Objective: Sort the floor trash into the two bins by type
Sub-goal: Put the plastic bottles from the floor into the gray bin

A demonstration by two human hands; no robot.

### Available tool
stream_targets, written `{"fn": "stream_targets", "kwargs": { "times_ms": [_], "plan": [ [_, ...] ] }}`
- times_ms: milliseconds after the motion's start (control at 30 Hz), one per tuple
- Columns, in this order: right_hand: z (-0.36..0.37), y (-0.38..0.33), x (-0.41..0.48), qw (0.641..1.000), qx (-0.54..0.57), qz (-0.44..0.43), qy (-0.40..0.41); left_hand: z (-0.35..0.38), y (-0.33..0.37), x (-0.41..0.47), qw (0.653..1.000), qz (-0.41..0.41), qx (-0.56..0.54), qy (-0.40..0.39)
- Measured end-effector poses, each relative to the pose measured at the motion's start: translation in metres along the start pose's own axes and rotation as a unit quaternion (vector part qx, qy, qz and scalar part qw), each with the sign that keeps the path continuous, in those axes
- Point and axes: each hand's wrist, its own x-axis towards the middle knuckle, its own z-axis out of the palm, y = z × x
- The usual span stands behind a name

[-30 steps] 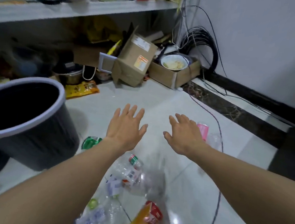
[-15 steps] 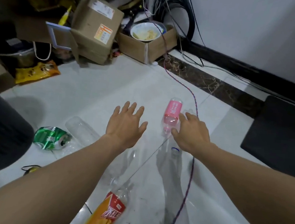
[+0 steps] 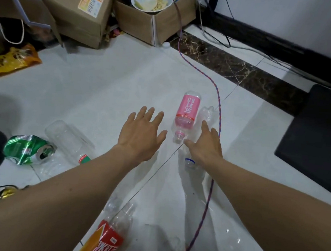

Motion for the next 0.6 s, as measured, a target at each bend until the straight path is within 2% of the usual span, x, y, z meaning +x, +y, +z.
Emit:
{"fn": "stream_targets", "kwargs": {
  "times_ms": [267,433,600],
  "plan": [
    [0.011,0.005,0.014,0.994,0.096,0.043,0.021,0.013,0.006,0.021,1.000,-0.005,-0.019,-0.011],
    [0.005,0.007,0.017,0.990,0.129,0.016,0.062,0.019,0.016,0.039,0.999,-0.010,-0.047,-0.015],
    [0.000,0.011,0.019,0.986,0.140,-0.027,0.082,0.026,0.040,0.057,0.973,-0.045,-0.218,-0.066]
  ]
}}
